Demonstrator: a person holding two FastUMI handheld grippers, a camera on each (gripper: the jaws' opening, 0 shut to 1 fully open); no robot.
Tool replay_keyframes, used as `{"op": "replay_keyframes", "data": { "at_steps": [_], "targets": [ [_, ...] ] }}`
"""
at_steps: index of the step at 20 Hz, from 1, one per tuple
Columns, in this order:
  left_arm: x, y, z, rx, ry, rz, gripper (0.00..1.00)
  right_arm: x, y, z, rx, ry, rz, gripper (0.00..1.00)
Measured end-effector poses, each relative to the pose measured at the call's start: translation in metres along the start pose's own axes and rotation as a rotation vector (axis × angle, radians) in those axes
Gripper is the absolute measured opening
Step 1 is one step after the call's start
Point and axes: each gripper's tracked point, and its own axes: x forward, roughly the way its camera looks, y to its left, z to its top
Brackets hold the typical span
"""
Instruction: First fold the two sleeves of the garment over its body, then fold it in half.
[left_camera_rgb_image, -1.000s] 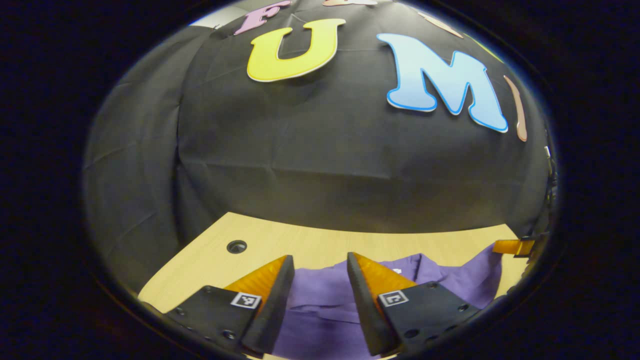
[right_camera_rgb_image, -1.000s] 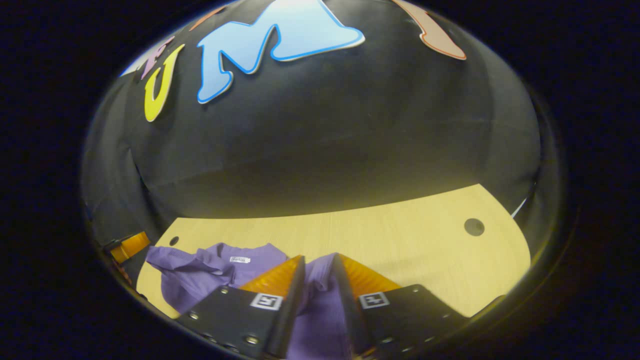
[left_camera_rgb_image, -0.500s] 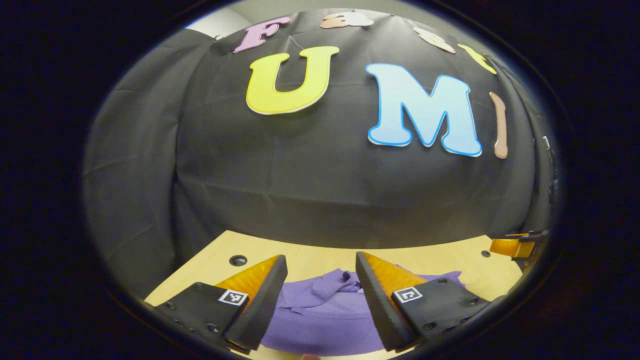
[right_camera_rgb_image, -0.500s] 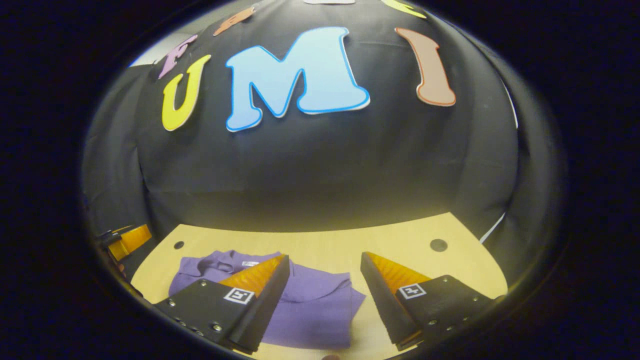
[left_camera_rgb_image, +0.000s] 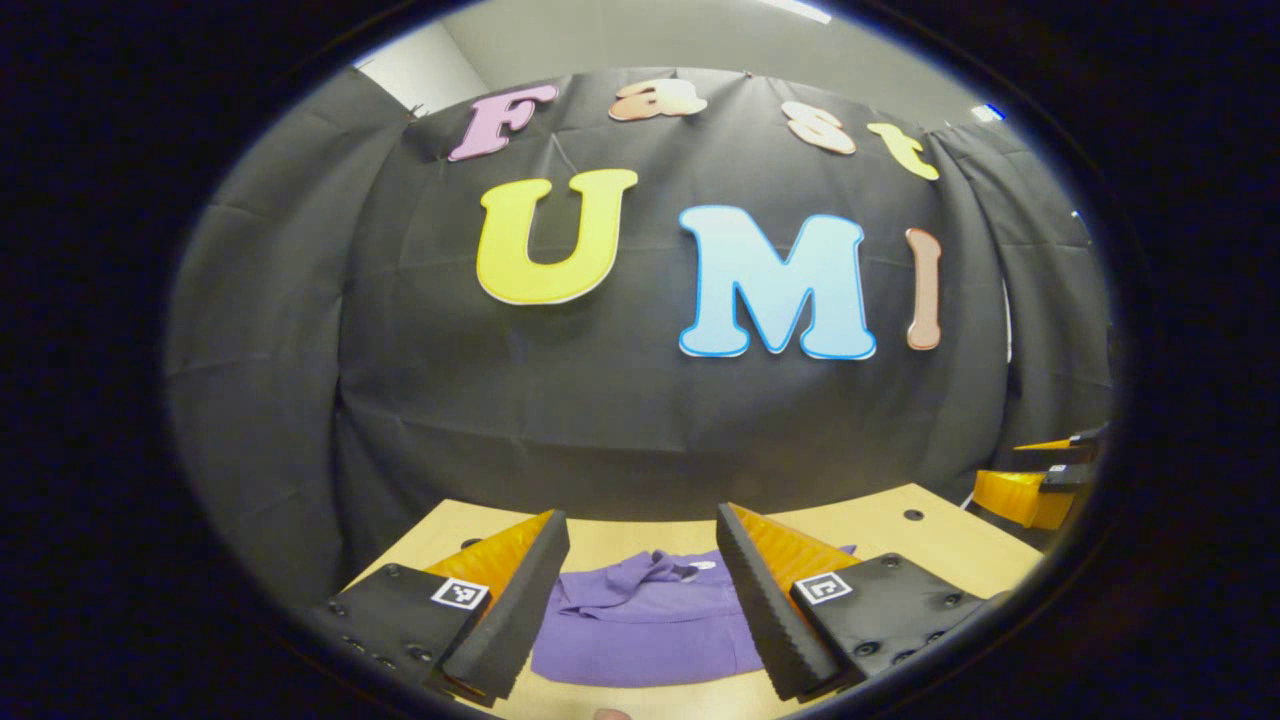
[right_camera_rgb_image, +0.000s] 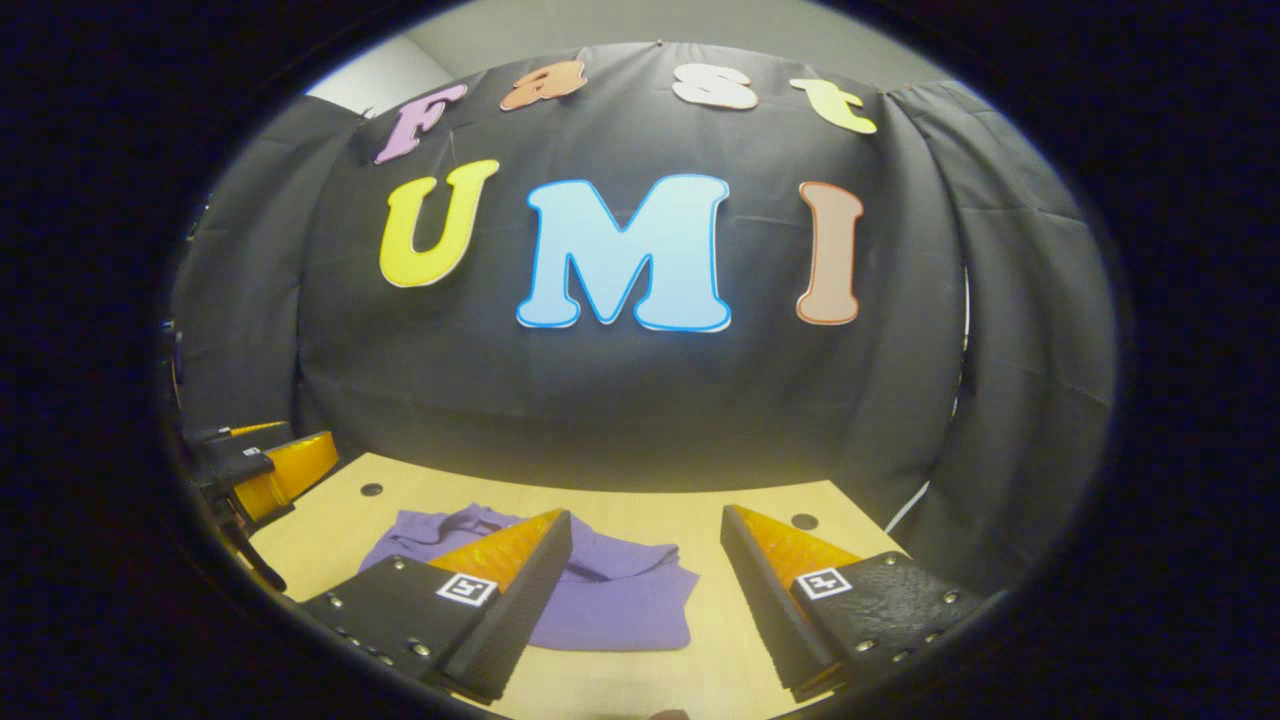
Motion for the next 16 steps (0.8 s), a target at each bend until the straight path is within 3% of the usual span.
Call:
{"op": "replay_keyframes", "data": {
  "at_steps": [7, 10, 16],
  "targets": [
    [-0.077, 0.006, 0.023, 0.005, -0.041, 0.017, 0.96, -0.071, 0.017, 0.018, -0.01, -0.072, -0.02, 0.89],
    [-0.105, 0.004, 0.029, 0.014, -0.051, 0.029, 0.96, -0.092, 0.017, 0.019, -0.021, -0.086, -0.011, 0.93],
    [-0.14, -0.015, 0.032, -0.034, -0.056, 0.05, 0.96, -0.129, -0.003, 0.023, -0.098, -0.123, -0.014, 0.93]
  ]
}}
